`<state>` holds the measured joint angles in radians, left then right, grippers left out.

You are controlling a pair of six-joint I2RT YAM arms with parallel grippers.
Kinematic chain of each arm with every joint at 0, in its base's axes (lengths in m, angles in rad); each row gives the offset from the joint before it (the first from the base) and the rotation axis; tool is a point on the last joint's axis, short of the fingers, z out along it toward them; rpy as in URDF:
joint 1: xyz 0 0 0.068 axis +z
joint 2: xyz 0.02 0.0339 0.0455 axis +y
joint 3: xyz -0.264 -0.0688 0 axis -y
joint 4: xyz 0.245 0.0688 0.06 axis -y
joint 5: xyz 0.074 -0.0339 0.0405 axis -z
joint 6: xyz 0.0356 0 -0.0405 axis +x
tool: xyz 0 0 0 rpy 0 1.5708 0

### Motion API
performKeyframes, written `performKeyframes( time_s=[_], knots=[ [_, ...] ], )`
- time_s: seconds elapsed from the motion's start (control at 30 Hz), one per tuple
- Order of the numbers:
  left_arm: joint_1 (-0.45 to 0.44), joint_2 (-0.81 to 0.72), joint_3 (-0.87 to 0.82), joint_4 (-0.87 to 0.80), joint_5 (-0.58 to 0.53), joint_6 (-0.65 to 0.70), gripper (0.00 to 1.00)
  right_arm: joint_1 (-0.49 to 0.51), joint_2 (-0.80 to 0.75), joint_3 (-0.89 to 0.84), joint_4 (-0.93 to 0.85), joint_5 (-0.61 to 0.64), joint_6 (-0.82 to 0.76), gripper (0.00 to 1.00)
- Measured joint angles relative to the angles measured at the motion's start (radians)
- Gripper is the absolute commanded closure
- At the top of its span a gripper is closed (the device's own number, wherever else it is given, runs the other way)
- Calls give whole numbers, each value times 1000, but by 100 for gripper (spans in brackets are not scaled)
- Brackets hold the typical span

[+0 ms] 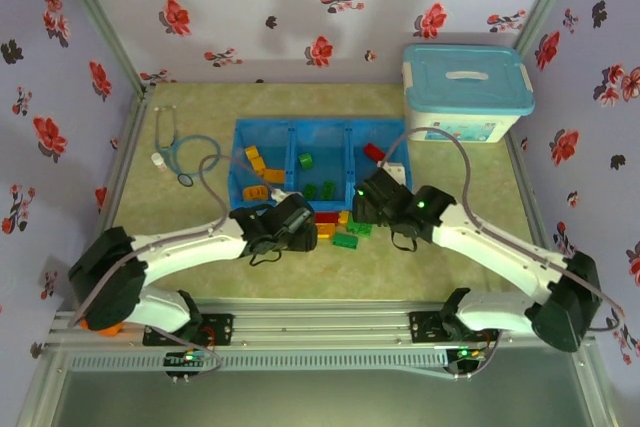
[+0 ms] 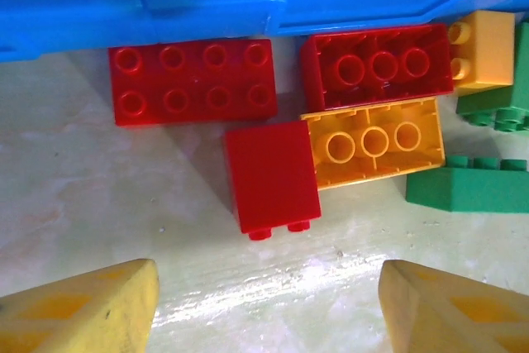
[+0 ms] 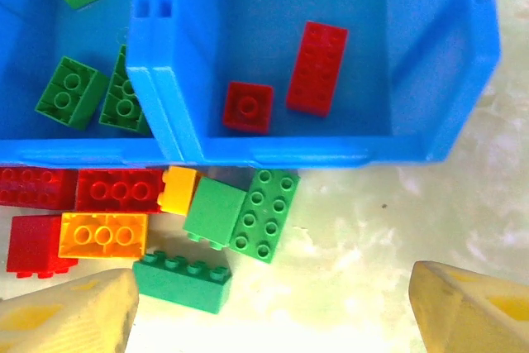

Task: Sort the legos into containers by color
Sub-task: Pick up the lego from the center of the table.

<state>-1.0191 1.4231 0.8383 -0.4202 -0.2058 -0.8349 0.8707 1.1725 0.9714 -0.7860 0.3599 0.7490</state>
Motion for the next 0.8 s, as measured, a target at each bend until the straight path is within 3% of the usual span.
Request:
performKeyframes(
  time_s=[0.33, 0.6, 0.8],
  knots=[
    [23, 173, 77, 10, 6, 31, 42, -7, -144, -140, 4, 5, 61, 15],
    [38, 217, 83, 16, 7, 45, 51, -7, -180, -172, 4, 5, 76, 15],
    [44, 220, 83, 16, 7, 60, 63, -7, -185, -172, 4, 5, 89, 16]
  ],
)
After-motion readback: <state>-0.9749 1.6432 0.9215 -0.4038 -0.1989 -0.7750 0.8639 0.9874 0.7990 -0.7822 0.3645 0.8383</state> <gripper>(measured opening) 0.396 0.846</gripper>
